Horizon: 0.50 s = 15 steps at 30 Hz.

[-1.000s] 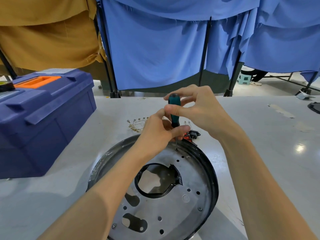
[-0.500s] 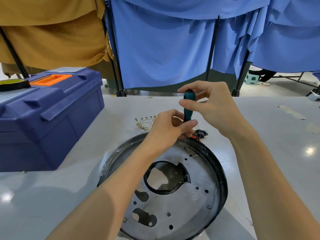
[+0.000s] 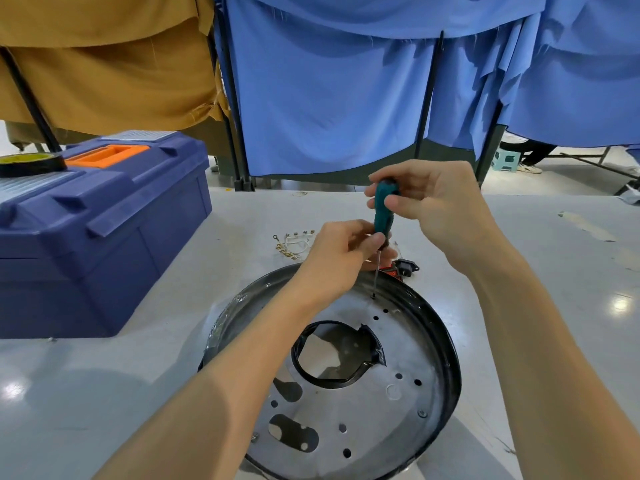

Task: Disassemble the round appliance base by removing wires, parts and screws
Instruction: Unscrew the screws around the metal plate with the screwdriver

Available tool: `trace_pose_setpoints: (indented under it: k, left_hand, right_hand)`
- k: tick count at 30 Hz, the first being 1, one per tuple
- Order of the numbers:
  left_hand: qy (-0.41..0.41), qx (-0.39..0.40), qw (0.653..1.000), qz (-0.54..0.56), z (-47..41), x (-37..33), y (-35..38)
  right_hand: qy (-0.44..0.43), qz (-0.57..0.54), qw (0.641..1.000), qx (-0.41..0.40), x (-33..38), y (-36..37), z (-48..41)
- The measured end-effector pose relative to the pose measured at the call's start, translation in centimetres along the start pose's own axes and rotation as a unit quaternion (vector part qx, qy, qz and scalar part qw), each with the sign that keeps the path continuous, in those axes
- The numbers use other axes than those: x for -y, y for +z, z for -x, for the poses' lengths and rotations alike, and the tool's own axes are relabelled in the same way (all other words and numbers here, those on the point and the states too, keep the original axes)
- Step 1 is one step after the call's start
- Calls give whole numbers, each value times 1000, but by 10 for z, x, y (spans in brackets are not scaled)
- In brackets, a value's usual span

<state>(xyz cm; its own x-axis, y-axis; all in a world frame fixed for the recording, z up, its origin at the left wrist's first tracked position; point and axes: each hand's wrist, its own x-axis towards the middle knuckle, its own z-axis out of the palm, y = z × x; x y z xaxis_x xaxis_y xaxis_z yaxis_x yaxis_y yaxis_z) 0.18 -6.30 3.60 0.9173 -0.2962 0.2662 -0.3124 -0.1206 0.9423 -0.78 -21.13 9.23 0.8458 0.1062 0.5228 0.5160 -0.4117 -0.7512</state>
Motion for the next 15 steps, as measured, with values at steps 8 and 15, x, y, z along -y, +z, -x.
trace_pose_setpoints:
  k: [8, 15]
  left_hand:
    - [8, -17, 1000, -17, 0, 0, 1]
    - [0, -27, 999, -17, 2, 0, 5]
  right_hand:
    - [-5, 46, 999, -17, 0, 2, 1]
    - [-8, 43, 999, 16, 4, 3, 3]
